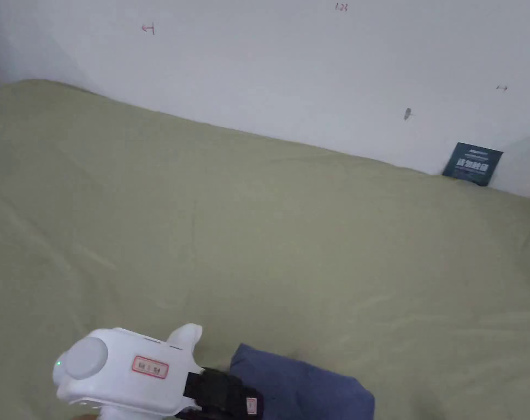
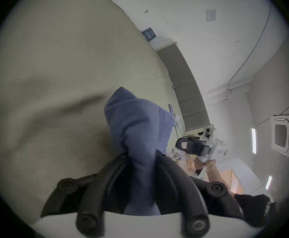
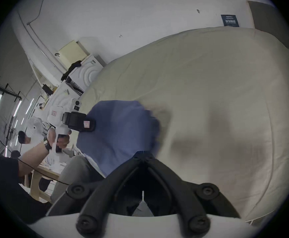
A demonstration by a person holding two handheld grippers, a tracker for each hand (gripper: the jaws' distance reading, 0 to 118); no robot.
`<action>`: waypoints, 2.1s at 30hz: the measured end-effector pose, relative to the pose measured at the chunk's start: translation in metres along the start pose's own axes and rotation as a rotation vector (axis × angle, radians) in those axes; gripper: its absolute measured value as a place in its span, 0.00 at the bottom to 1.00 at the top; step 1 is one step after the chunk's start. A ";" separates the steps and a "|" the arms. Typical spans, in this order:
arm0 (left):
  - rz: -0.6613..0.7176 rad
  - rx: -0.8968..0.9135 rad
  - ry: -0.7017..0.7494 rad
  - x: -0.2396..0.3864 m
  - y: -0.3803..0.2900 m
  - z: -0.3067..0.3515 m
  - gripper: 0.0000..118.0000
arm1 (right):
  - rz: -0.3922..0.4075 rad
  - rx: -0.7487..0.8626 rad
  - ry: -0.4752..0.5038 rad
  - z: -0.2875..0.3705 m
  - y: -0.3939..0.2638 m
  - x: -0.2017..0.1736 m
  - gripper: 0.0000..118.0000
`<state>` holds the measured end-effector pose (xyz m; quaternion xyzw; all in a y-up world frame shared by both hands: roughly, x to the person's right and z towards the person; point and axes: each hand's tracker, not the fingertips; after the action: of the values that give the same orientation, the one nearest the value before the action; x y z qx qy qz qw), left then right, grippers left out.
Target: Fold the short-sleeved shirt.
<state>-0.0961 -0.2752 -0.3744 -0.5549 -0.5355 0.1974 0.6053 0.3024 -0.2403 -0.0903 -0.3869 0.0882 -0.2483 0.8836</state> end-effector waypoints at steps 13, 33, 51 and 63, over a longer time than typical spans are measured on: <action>-0.039 0.074 0.338 -0.106 0.005 0.297 0.17 | 0.025 -0.069 0.032 -0.050 0.005 -0.059 0.01; -0.060 0.527 0.966 0.024 -0.035 0.379 0.52 | 0.141 0.120 -0.172 0.009 0.024 -0.110 0.01; -0.551 0.777 0.919 0.240 -0.068 0.097 0.00 | 0.254 0.629 -0.679 0.075 0.050 -0.198 0.02; -0.560 0.788 1.020 0.240 -0.099 0.039 0.00 | 0.209 0.754 -0.810 0.054 0.000 -0.206 0.02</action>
<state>-0.0815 -0.0872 -0.1911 -0.1588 -0.1962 -0.0713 0.9650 0.1438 -0.1013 -0.0607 -0.0979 -0.3150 -0.0054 0.9440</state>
